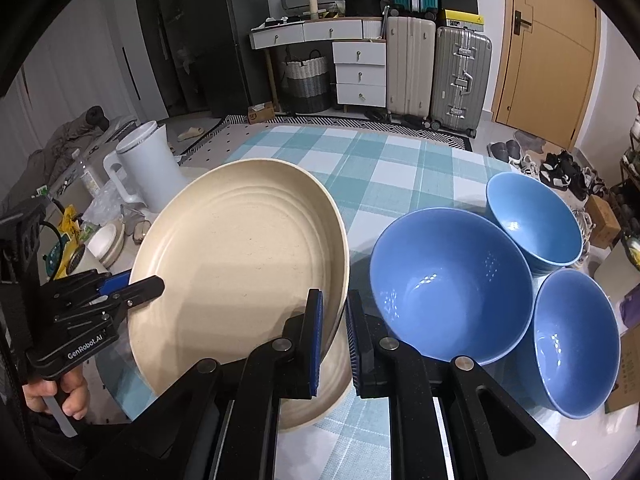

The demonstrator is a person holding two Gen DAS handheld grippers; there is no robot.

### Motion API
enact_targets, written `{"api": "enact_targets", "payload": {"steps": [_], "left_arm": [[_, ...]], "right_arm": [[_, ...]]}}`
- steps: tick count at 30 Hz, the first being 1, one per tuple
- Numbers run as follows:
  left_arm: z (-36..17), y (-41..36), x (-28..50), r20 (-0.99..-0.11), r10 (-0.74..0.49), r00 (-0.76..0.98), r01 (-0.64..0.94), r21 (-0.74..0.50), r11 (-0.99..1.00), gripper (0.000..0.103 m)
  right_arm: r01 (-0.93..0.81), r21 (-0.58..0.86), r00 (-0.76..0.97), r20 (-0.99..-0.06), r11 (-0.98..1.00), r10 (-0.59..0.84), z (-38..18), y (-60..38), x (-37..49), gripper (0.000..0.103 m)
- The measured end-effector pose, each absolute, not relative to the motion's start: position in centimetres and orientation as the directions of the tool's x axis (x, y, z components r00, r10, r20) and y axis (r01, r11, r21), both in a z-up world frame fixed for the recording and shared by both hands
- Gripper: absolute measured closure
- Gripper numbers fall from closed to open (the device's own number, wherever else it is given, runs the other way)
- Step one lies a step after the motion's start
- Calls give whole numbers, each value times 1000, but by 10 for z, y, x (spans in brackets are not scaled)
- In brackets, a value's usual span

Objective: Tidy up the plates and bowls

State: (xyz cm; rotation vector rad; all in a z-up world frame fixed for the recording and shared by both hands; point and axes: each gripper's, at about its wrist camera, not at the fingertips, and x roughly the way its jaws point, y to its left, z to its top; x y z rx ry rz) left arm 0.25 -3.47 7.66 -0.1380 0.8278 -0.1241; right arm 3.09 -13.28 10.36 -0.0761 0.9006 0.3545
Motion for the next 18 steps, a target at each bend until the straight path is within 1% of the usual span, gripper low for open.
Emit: {"api": "enact_targets", "payload": {"steps": [8, 18], "left_arm": [[62, -33, 7, -732, -160, 663, 61, -160, 985, 85], [35, -29, 20, -754, -162, 637, 67, -155, 986, 85]], "right_arm": [[-318, 99, 558, -784, 943, 270, 88, -134, 27, 90], [-313, 71, 553, -797, 947, 243, 69, -130, 20, 90]]}}
